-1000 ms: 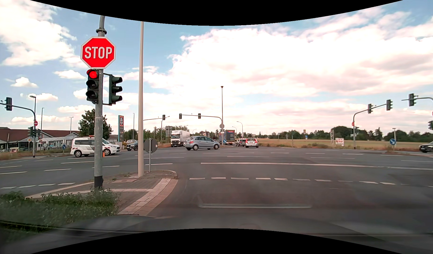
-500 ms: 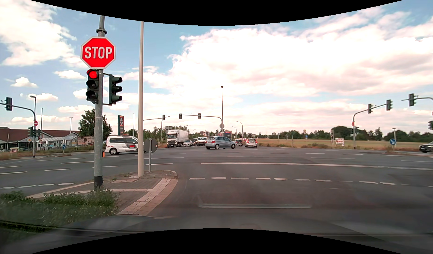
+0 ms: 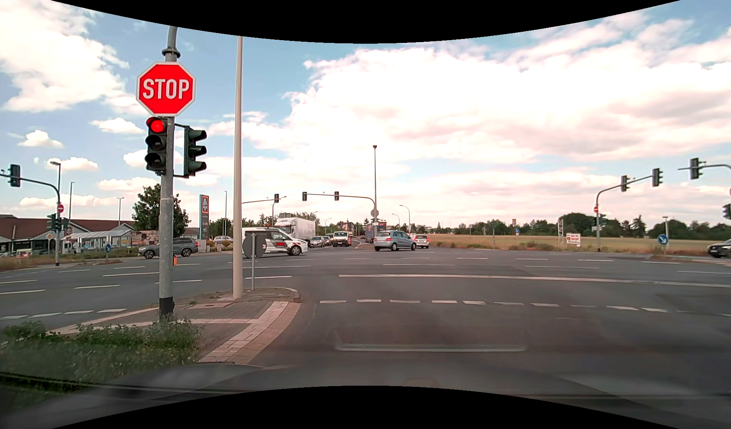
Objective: Follow the waypoints while adhering to traffic rules and regulations
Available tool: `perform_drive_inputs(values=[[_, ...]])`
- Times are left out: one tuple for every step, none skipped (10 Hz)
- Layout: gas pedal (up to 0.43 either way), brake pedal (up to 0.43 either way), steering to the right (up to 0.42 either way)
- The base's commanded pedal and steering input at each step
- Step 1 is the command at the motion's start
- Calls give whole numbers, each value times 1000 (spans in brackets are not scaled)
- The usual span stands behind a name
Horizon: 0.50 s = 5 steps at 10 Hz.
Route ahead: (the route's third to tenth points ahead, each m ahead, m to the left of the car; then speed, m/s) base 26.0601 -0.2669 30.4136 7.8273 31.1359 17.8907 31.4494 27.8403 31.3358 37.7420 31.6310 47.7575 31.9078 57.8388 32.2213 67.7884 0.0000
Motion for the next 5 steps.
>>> perform_drive_inputs(values=[[0,329,-5],[0,335,-5],[0,335,-5],[0,329,-4],[0,335,-5]])
